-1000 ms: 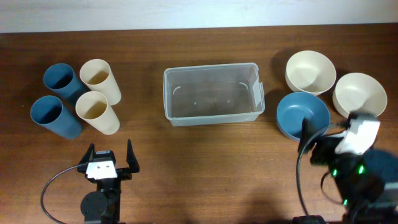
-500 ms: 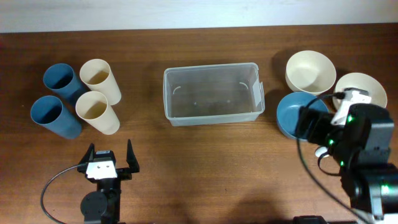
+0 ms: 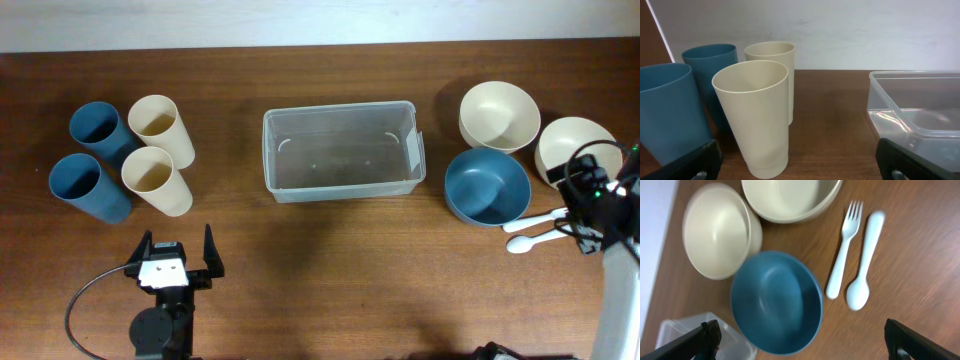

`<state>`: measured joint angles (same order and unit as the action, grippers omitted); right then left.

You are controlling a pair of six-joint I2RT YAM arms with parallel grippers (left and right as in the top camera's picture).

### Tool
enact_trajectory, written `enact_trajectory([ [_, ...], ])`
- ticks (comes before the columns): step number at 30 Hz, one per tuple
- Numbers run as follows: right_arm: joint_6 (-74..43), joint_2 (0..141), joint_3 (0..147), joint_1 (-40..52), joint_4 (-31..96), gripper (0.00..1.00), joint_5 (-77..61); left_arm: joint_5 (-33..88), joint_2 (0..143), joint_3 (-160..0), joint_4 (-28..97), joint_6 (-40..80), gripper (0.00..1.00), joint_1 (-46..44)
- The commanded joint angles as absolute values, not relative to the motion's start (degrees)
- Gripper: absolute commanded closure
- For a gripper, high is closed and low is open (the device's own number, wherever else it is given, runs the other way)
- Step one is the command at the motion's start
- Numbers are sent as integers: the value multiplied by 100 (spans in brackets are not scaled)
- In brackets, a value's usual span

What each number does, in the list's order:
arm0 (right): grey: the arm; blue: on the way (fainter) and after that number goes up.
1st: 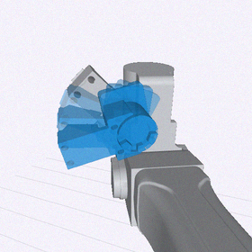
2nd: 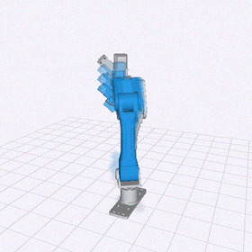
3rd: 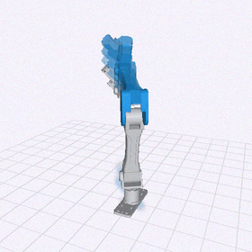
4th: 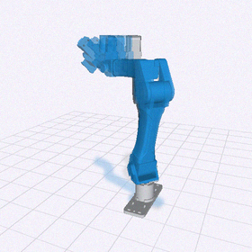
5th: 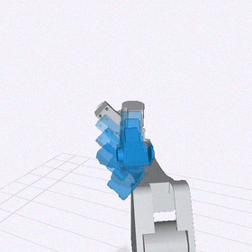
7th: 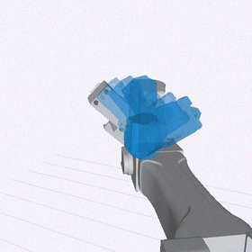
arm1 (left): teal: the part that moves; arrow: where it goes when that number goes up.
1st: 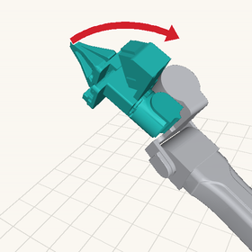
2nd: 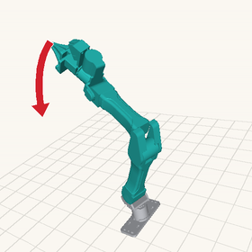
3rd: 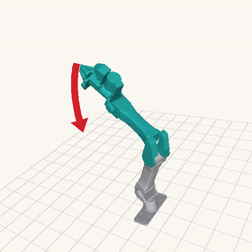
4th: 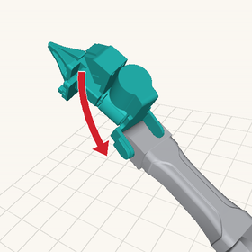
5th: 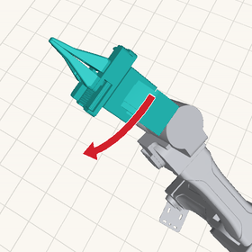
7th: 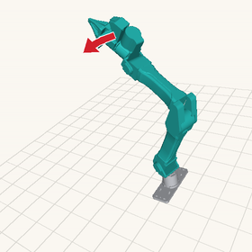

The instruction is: Pack container

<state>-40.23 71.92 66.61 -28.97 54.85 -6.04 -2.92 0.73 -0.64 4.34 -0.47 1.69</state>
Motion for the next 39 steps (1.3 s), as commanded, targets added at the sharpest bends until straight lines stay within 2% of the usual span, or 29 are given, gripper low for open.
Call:
enact_trajectory([
  [1,-3730,7708,6768,-2921,5446,1,-1258,-233,30,-51,462,-134,0,193],
  [8,-4095,9039,6768,-2928,5378,1,-1273,-233,30,-51,462,-134,0,193],
  [14,-3717,9743,6768,-2921,4984,1,-1332,-233,30,-51,462,-134,1,193],
  [21,-3310,9835,6768,-2921,4652,1,-1288,-233,30,-51,462,-134,1,193],
  [26,-3299,9915,6768,-2827,4512,1,-676,-233,30,-51,462,-134,0,193],
  [39,-3046,9915,6768,-1673,4233,1,336,-233,30,-51,462,-134,0,193],
])
